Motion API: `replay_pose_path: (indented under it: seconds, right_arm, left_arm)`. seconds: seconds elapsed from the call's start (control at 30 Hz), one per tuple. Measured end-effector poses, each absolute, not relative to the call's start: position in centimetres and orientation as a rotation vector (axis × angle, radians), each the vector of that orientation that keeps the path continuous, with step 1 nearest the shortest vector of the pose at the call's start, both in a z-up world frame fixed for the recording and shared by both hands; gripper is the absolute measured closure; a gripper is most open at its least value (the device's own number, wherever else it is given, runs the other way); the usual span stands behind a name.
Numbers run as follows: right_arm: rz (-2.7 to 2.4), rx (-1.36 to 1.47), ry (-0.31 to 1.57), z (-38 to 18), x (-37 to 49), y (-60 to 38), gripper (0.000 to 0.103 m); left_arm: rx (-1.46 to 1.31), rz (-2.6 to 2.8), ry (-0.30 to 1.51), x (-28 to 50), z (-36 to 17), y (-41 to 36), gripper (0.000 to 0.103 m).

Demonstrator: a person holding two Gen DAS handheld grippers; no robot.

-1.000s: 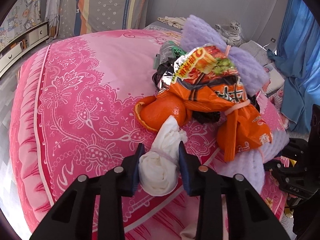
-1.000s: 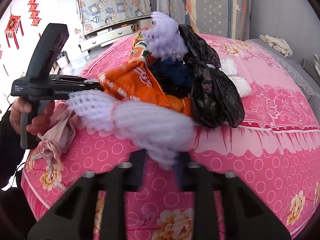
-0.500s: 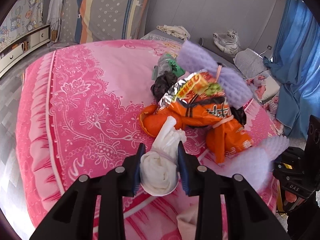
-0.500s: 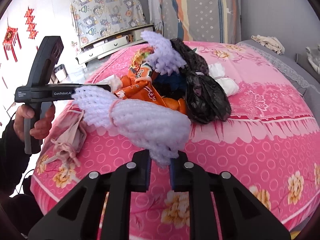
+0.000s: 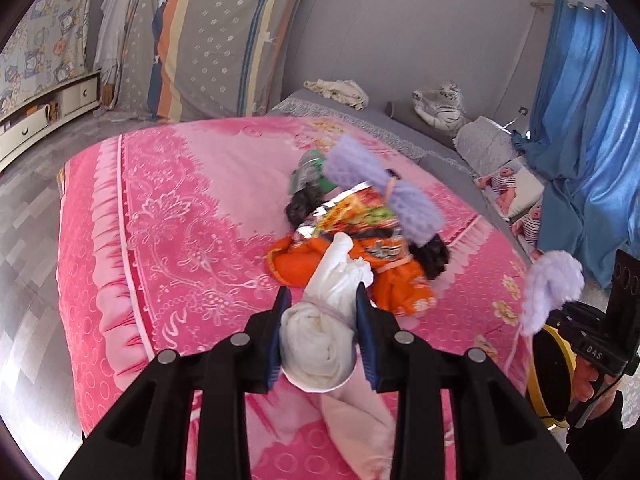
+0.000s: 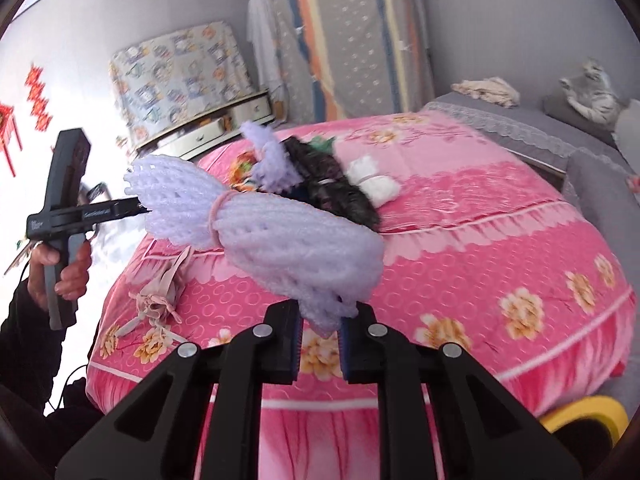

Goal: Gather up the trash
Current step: 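Carry the white bundle and lavender foam net with both tools over the yellow bin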

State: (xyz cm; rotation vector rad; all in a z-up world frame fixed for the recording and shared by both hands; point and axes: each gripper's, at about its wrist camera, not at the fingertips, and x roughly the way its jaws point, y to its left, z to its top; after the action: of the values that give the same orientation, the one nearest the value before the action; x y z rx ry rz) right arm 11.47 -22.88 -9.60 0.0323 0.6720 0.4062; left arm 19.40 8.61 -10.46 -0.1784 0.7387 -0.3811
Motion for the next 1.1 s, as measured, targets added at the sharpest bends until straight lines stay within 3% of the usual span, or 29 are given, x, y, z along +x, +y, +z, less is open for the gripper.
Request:
replay_pose_path:
  seconds: [0.5,1.1]
  right_arm:
    - [0.152,0.17,0.565,-7.3,6.5,-31.2,0.09]
    - [-0.371,0.297,0.515,-8.0,-1.8,-41.6,0.09]
  left_arm:
    - [-0.123,-0.545,0.677,17.6,-7.3,0.4,0.073]
    - [0.01,-0.903,0.676,15.2,-6.1,-16.6,0.073]
